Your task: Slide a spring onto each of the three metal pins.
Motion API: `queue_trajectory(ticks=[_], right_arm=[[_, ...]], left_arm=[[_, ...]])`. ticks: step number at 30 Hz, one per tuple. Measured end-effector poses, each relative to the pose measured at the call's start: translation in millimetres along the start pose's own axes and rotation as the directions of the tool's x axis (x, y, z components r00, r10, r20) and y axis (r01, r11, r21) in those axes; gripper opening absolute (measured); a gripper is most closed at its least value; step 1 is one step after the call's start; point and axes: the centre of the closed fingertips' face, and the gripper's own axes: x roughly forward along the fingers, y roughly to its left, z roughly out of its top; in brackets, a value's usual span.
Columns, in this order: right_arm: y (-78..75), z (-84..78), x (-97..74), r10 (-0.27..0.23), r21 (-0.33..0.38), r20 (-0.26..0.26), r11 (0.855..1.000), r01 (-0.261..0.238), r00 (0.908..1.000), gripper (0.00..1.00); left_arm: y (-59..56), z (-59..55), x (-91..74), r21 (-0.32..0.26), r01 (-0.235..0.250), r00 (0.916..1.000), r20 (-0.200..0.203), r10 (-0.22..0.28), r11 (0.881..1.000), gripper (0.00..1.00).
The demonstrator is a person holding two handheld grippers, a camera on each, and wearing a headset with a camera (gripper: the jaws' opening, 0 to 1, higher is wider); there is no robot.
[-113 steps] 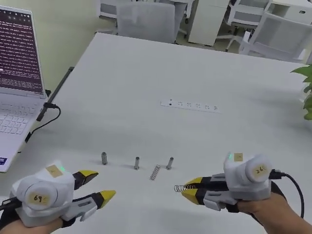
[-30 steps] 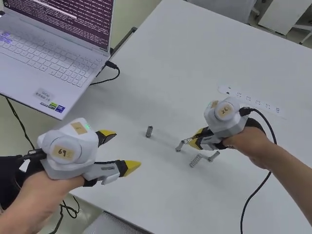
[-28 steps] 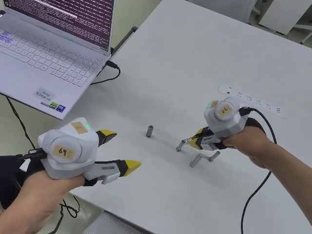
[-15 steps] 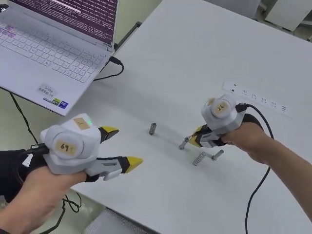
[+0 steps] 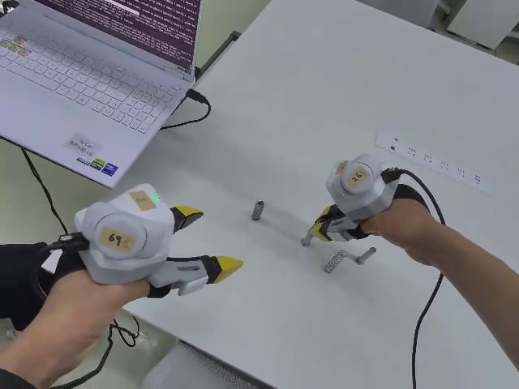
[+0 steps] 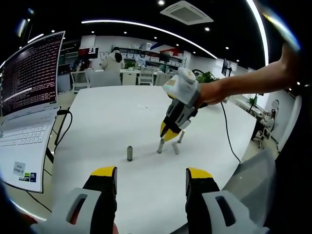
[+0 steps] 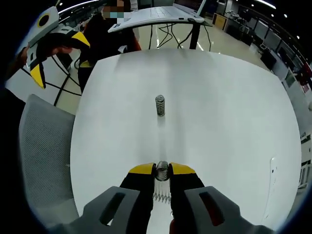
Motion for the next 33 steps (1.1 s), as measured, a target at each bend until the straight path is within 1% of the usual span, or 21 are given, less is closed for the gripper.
queue_trajectory(ticks=[7, 13, 19, 28, 31, 33], right_arm=[[0.8, -1.7, 11.9, 0.008, 0.002, -0.011, 1.000, -0.008, 0.9999, 0.09], [0.5, -2.7, 22.9, 0.011, 0.004, -0.020, 1.000, -0.011, 0.9997, 0.09], [-1.2, -6.3, 33.4, 0.021, -0.001, -0.042, 1.000, -0.021, 0.9989, 0.09], [-0.5, -11.7, 37.6, 0.018, 0.002, -0.051, 1.000, -0.018, 0.9985, 0.09], [-1.9, -11.2, 34.3, 0.010, 0.001, -0.049, 1.000, -0.010, 0.9988, 0.13], [-1.1, -10.2, 28.6, 0.010, 0.004, -0.044, 1.000, -0.010, 0.9990, 0.16]], left_arm=[[2.3, -3.1, -0.1, -0.003, -0.003, 1.0000, -0.005, 0.003, 1.000, 0.52], [3.9, -3.0, -1.6, -0.008, -0.009, 1.0000, -0.003, 0.009, 1.000, 0.52], [4.5, -4.1, -2.6, -0.007, -0.011, 0.9999, -0.006, 0.011, 1.000, 0.52], [5.9, -4.3, -5.3, -0.004, -0.019, 0.9998, -0.006, 0.019, 1.000, 0.52], [5.9, -3.7, -6.0, -0.002, -0.019, 0.9998, -0.006, 0.019, 1.000, 0.52], [5.2, -1.6, -6.7, -0.002, -0.018, 0.9998, 0.000, 0.018, 1.000, 0.52]])
